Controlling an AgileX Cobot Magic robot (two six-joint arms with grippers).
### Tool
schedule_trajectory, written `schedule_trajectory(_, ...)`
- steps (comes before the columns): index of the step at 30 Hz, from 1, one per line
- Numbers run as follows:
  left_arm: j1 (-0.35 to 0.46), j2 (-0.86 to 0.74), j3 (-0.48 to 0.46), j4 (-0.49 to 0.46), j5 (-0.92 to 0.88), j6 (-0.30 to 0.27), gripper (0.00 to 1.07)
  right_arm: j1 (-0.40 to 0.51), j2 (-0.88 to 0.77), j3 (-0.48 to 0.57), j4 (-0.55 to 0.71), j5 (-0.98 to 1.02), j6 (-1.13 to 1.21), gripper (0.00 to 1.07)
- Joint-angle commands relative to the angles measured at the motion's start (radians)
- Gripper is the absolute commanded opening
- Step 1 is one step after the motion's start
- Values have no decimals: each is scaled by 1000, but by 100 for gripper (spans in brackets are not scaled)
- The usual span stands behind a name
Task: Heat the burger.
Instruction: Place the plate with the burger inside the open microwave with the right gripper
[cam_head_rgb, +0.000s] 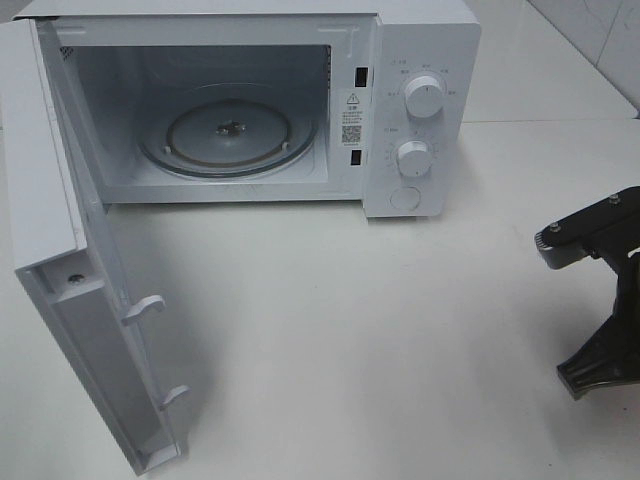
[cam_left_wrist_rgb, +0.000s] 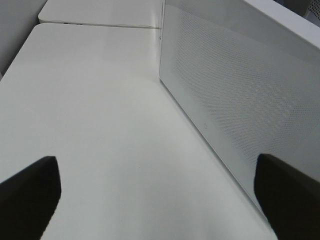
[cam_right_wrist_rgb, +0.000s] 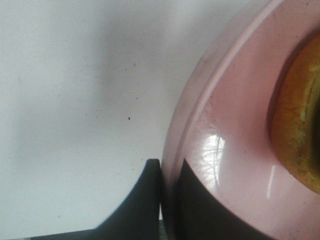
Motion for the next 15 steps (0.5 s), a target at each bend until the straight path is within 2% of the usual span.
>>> schedule_trajectory(1,-6,-20,2,-3,-10,-8,98,66,-17,3,-46,70,5,0)
schedule_trajectory(8,-6,-20,2,-3,-10,-8,98,169,-24,3,-42,102,8,0)
schedule_trajectory(15,-6,-20,2,-3,-10,-8,98,311,-24,3,-43,115,8,0)
